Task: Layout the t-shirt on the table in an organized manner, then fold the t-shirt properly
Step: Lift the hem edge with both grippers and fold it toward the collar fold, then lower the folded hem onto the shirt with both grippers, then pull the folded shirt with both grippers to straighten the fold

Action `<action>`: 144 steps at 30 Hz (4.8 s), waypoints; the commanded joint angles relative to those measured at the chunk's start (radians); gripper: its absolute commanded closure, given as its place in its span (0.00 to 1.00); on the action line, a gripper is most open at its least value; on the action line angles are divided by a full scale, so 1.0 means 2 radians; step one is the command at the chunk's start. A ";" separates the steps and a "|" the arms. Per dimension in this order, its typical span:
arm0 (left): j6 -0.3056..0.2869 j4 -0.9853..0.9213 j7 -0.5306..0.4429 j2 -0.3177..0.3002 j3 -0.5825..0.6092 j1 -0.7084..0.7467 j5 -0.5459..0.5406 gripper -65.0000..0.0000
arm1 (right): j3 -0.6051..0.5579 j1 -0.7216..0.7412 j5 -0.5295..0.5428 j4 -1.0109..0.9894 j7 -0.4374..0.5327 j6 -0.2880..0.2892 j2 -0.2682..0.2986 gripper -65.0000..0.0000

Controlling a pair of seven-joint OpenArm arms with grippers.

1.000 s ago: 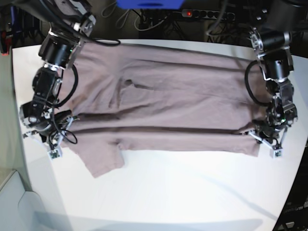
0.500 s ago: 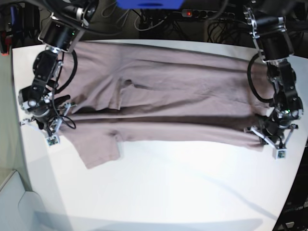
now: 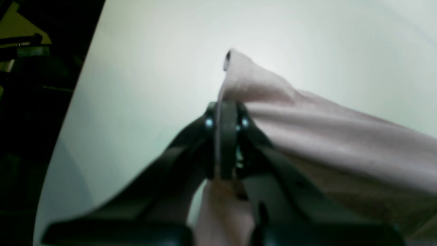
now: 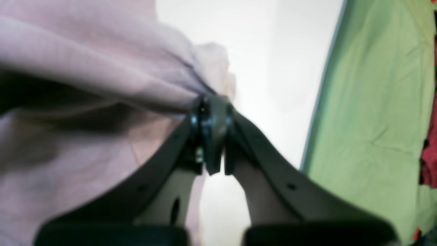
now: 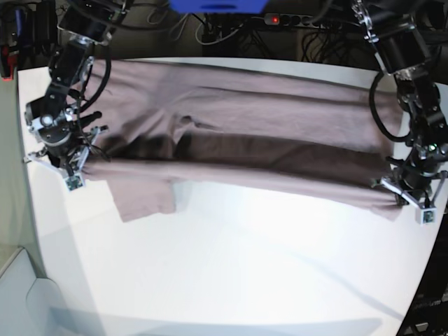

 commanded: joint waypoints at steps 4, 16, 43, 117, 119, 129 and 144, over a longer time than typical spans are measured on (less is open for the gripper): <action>0.003 0.002 -0.016 -0.012 -0.003 -0.007 0.003 1.00 | 0.001 -0.014 -0.003 0.027 0.007 -0.002 -0.010 1.00; 0.003 0.002 -0.016 -0.008 -0.003 0.003 0.003 1.00 | 0.005 -0.039 -0.003 0.030 0.007 -0.002 -0.019 1.00; 0.003 0.002 -0.016 -0.008 -0.013 0.013 0.003 1.00 | -0.028 0.036 -0.003 0.043 -0.085 -0.002 -0.031 0.52; 0.003 0.070 -0.016 0.018 -0.056 0.106 0.002 1.00 | -0.056 0.057 -0.003 -0.061 -0.048 -0.002 -0.012 1.00; 0.003 0.063 -0.016 0.021 -0.055 0.106 0.002 1.00 | -0.051 0.058 -0.003 -0.062 -0.048 -0.002 -0.012 1.00; 0.003 -0.008 -0.016 0.034 -0.054 0.106 0.002 1.00 | -0.054 0.060 -0.003 -0.059 -0.048 -0.002 -0.012 1.00; 0.003 -0.009 -0.016 0.038 -0.054 0.101 0.002 1.00 | -0.053 0.011 -0.003 0.025 -0.055 -0.002 -0.010 1.00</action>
